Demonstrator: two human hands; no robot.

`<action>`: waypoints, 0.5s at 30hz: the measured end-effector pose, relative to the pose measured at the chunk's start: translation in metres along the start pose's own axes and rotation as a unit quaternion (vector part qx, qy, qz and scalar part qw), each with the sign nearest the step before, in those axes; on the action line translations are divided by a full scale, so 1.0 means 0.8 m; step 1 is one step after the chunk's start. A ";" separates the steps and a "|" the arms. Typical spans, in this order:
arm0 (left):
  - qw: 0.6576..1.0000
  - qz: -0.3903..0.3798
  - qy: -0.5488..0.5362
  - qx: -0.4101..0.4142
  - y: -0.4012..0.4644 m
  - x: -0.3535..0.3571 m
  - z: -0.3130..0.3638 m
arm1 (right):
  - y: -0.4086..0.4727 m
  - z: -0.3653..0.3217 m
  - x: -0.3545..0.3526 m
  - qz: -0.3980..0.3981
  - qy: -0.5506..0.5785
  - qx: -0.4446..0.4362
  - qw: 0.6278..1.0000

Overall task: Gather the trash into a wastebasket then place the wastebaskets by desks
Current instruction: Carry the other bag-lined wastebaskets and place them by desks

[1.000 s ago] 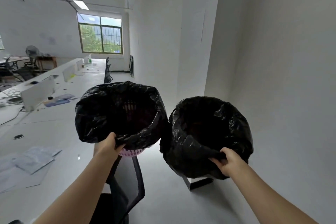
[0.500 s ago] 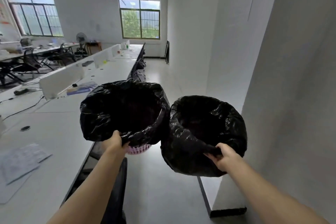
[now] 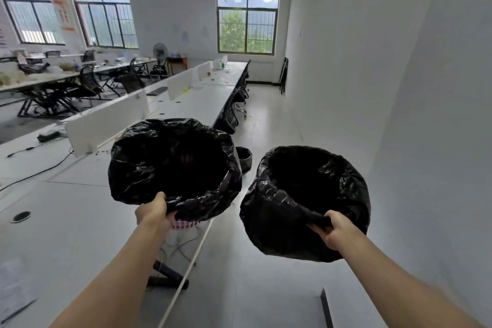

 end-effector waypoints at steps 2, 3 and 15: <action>1.000 0.000 0.005 -0.001 0.040 0.050 0.014 | 0.043 -0.027 0.046 0.000 0.002 -0.004 1.000; 1.000 0.002 0.005 0.001 0.055 0.072 0.019 | 0.062 -0.038 0.061 0.005 0.005 -0.006 1.000; 0.999 -0.044 0.013 0.002 0.255 0.458 0.028 | 0.389 -0.201 0.253 0.036 0.040 -0.009 0.998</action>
Point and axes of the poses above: each hand's wrist, its own y-axis towards the middle knuckle, its own x-axis out of the palm, z = x × y, the point moved 7 cm from there along y, towards the middle knuckle, and after that the axes turned 2 degrees about z, right-handed, at the moved point
